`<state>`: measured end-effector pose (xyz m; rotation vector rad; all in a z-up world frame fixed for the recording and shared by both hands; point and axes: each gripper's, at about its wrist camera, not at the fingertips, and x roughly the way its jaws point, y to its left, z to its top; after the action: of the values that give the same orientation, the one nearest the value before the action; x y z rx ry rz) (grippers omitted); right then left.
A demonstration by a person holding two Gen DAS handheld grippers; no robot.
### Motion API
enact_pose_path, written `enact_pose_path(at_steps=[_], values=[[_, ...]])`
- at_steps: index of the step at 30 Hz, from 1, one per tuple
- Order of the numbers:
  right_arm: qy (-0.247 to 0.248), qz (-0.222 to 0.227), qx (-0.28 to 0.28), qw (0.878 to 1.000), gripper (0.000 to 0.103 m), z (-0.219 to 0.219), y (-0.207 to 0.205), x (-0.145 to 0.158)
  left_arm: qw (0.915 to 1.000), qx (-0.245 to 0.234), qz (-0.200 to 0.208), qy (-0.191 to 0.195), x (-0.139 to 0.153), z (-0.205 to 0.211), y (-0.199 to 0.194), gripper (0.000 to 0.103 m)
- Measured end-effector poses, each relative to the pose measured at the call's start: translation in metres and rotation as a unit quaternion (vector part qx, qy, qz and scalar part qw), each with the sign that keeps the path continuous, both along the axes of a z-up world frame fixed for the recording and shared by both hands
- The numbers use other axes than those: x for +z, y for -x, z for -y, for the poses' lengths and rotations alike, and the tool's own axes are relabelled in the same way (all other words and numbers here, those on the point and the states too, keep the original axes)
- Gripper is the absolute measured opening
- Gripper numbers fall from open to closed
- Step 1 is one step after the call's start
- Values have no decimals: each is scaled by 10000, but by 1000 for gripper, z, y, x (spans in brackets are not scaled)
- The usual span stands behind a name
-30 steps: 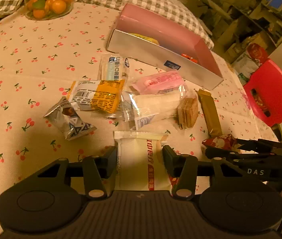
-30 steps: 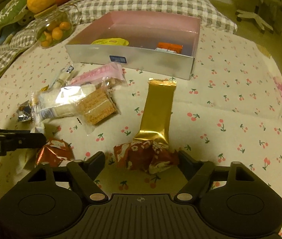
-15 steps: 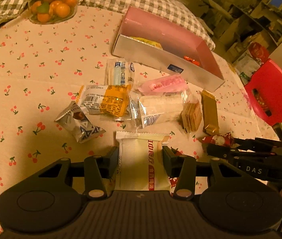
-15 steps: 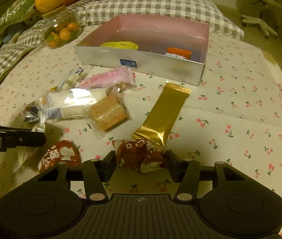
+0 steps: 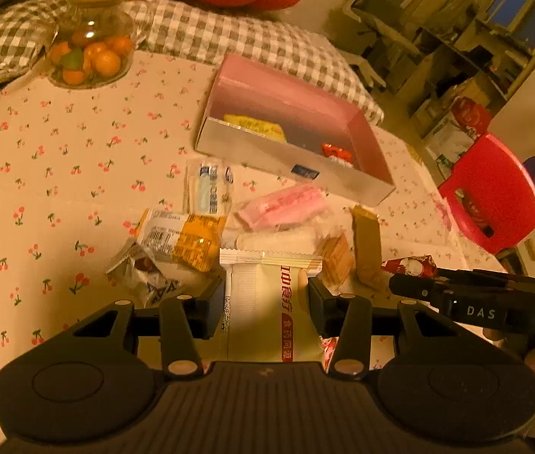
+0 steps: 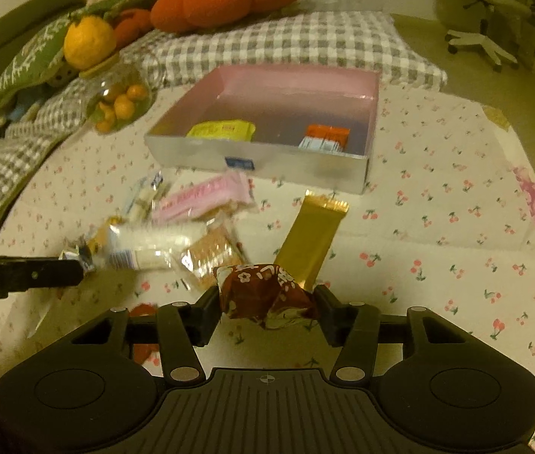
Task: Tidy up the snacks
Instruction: 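Carry both snacks into the silver box and open both grippers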
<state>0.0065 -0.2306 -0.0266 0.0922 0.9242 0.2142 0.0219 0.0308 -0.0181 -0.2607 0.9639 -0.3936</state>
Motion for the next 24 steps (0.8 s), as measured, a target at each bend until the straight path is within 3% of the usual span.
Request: enact_pose_path(at_steps=[24], values=[[-606,354,-327,9970,52,-14,-57,47,9954,781,382,396,29,-4,-69,43]])
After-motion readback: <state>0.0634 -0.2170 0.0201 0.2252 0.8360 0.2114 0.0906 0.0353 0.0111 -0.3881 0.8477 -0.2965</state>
